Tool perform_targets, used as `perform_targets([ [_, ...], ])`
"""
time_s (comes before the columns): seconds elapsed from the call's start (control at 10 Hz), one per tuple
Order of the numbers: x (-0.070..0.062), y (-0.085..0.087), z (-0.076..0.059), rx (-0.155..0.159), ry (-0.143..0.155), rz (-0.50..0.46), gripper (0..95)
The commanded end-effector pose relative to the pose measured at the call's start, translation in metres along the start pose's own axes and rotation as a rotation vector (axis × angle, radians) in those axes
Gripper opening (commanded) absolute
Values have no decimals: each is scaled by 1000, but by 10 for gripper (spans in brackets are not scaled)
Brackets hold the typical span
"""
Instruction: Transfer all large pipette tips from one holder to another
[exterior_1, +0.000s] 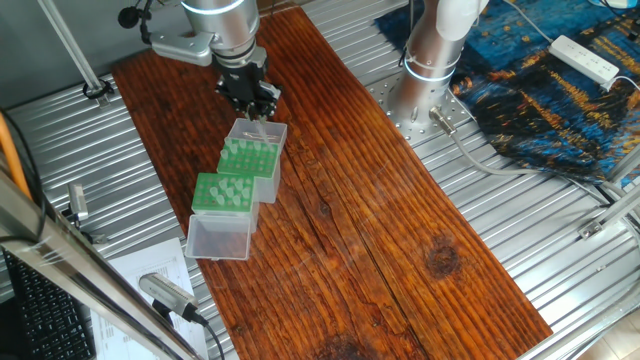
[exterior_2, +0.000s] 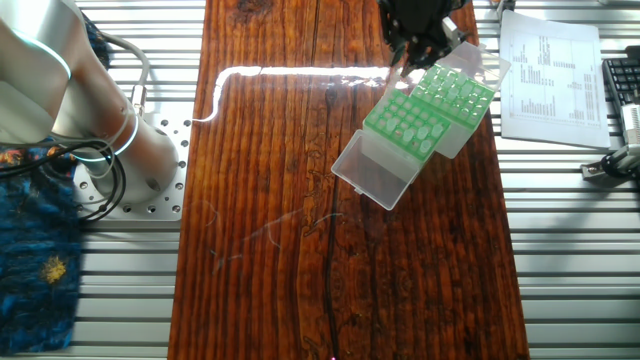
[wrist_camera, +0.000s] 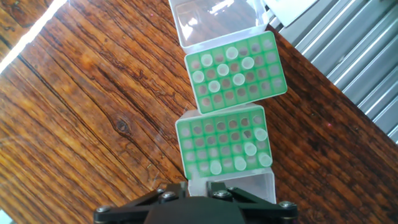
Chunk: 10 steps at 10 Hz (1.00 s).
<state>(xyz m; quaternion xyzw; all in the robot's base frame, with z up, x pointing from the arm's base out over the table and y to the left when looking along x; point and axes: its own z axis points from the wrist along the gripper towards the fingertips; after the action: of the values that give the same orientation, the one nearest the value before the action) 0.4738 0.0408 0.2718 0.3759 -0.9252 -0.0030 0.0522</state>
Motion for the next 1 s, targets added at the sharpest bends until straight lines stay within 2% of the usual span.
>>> perform_targets([
  [0.1,-1,0,0,1,1,2,190],
  [0.4,-10,-2,5,5,5,15,190],
  [0.5,-24,-5,10,8,2,33,190],
  [0.8,-52,-11,17,15,-1,69,190],
  [0.9,-65,-17,22,15,-2,84,190],
  [1.0,-72,-20,27,14,-11,98,190],
])
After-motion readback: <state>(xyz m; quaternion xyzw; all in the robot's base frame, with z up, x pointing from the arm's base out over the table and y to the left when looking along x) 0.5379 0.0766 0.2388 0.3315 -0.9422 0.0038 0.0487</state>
